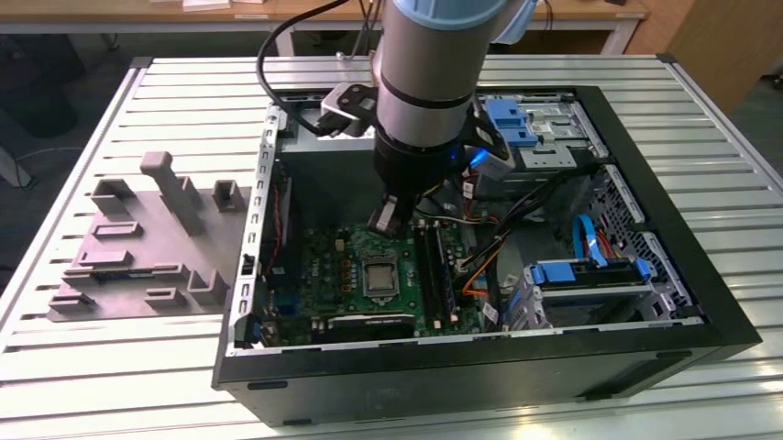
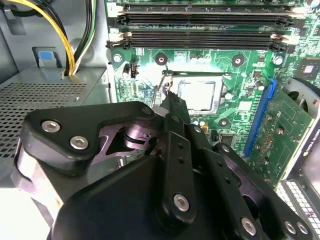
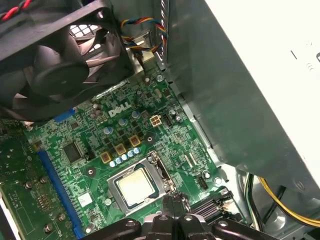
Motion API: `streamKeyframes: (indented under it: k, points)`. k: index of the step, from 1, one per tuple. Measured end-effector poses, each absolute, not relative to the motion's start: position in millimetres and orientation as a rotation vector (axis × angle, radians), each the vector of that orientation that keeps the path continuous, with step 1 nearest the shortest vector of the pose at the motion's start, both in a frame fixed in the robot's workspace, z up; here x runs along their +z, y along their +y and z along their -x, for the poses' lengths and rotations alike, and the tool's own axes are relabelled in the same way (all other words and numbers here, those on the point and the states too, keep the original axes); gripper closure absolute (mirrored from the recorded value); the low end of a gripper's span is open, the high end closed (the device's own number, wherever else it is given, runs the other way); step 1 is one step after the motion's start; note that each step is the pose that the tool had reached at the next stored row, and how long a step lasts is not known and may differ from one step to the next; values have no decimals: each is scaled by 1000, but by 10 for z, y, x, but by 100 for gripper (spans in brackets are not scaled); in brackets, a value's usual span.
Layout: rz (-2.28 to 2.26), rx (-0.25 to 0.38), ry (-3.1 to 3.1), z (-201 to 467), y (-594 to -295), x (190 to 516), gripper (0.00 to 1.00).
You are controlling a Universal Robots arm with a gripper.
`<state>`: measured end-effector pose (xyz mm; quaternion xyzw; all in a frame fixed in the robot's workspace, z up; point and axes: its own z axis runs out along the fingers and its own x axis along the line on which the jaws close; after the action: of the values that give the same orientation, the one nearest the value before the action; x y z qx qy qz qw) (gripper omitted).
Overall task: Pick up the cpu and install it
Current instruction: 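Close the cpu cover, then install the first cpu locking lever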
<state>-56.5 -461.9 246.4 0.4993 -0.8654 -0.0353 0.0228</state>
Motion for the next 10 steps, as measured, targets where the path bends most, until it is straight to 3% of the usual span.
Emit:
streamKeyframes:
  k: [10]
  points:
    - [-1547,-110,-2680,569,-4626,2464,89]
